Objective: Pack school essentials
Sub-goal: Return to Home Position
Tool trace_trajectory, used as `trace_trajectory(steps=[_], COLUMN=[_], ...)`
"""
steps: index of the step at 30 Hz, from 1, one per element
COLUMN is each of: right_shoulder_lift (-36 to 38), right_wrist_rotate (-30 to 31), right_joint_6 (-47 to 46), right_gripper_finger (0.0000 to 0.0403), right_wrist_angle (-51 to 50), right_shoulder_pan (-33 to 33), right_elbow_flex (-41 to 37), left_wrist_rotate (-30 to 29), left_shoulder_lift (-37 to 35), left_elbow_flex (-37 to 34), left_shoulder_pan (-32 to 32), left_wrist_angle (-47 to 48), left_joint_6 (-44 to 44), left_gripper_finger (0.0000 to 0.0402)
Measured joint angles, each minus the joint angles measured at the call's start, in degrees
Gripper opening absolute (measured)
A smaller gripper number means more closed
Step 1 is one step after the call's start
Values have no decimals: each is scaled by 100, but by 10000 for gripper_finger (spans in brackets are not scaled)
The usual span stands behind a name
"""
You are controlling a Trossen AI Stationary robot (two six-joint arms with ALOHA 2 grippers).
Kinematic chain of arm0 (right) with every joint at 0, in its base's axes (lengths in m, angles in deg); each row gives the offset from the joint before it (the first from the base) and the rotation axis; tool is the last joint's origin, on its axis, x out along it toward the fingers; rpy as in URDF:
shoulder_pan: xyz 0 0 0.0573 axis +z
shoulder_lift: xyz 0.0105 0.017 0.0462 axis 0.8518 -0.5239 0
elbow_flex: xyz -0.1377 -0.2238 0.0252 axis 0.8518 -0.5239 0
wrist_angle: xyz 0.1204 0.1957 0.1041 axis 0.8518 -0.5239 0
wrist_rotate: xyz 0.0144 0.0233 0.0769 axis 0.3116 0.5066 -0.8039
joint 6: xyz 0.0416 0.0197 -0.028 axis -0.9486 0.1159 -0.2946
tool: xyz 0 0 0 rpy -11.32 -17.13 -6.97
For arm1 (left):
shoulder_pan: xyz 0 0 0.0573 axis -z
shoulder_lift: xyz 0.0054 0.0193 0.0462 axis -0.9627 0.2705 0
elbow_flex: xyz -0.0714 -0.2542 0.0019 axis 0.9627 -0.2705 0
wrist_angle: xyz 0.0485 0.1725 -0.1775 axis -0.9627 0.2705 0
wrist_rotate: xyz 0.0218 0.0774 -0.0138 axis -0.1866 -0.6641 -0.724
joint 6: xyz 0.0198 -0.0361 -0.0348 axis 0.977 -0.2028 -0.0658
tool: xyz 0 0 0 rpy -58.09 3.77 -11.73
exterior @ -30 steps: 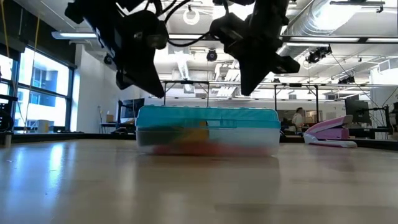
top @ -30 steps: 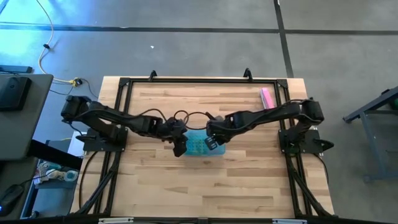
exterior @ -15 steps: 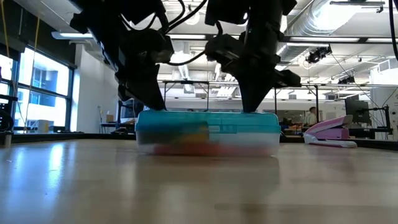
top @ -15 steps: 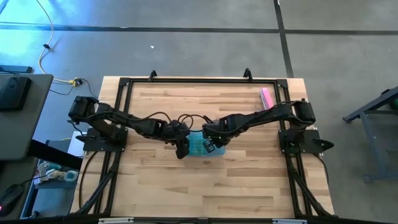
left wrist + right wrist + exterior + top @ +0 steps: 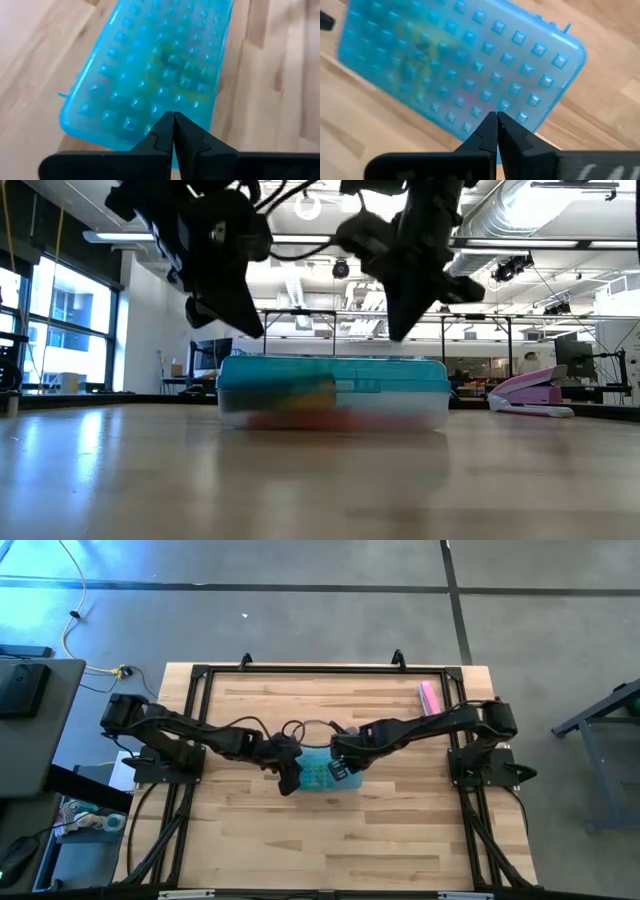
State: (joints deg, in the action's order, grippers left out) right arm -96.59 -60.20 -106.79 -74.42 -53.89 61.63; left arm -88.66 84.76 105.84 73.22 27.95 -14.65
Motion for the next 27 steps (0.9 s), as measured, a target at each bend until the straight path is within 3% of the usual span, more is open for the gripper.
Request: trace_trajectory(steps=[12,20,27], right_shoulder_lift=[1102,2053,2794], right_wrist_rotate=[699,1320,1442], right_joint_6=[720,2166,4107], right_gripper_finger=[0,0,0], right_wrist_angle=[52,354,717], right_shoulder_pan=[2,4,4], right_elbow_flex=[7,11,13], left_wrist_rotate=[178,352,324], left_shoulder_lift=[-1383,-2724,-3867], left_elbow_flex=[3,7,9], left_shoulder_pan=[-229,-469,-636], left_wrist_angle=[306,471,633], left_joint_6=[307,861,1603], left_gripper_finger=[0,0,0])
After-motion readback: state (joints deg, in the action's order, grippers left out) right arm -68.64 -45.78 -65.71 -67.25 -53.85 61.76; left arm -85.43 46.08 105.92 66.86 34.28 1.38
